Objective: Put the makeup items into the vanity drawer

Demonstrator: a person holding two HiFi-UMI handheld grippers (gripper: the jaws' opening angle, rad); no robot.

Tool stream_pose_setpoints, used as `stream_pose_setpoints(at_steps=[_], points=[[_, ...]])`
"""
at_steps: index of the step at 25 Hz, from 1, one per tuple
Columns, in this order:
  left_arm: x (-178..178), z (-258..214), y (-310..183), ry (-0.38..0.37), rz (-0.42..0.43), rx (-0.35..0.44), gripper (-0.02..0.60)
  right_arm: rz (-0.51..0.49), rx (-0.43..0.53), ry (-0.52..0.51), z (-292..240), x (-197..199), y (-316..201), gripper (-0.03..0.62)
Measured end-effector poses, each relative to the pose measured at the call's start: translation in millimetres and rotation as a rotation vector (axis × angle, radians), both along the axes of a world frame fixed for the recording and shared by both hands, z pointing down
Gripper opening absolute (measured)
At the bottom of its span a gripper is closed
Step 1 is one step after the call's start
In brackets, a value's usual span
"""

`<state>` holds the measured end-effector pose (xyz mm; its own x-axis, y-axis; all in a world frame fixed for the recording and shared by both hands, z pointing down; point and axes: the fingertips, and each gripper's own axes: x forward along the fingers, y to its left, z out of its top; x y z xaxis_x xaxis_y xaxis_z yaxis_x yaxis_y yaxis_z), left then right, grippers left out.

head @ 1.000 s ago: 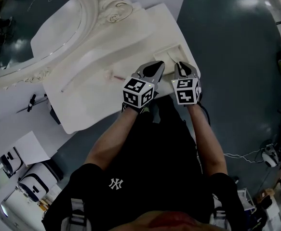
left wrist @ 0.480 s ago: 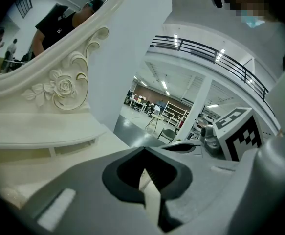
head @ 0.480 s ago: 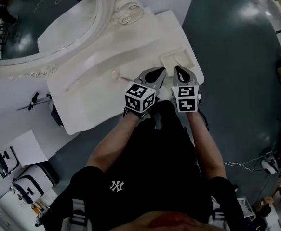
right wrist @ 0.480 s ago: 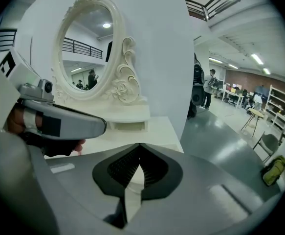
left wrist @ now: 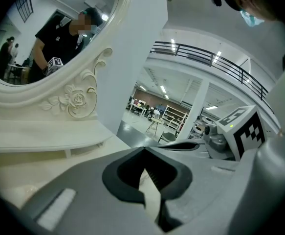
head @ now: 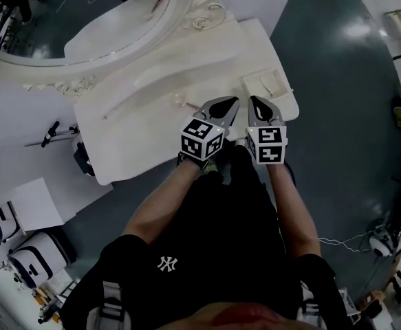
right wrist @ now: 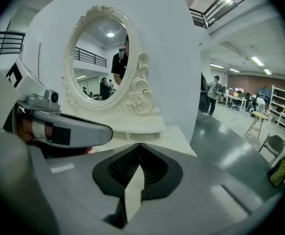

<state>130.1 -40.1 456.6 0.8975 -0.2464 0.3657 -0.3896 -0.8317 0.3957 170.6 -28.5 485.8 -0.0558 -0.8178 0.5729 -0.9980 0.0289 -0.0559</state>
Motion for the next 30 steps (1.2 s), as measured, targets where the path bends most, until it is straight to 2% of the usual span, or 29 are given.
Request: stream_pose_setpoints(at_steps=[10, 20, 30], points=[[-50, 2, 11, -0.002, -0.043, 0.01, 0.0, -0.069, 0.007, -0.003, 0, -56, 9, 0.021], [-97, 23, 21, -0.018, -0.08, -0.024, 0.0, -0.149, -0.023, -0.01, 19, -108, 18, 0.021], [-134, 64, 16, -0.081, -0.147, -0.059, 0.0, -0.249, -0.082, 0.01, 62, -141, 17, 0.021]])
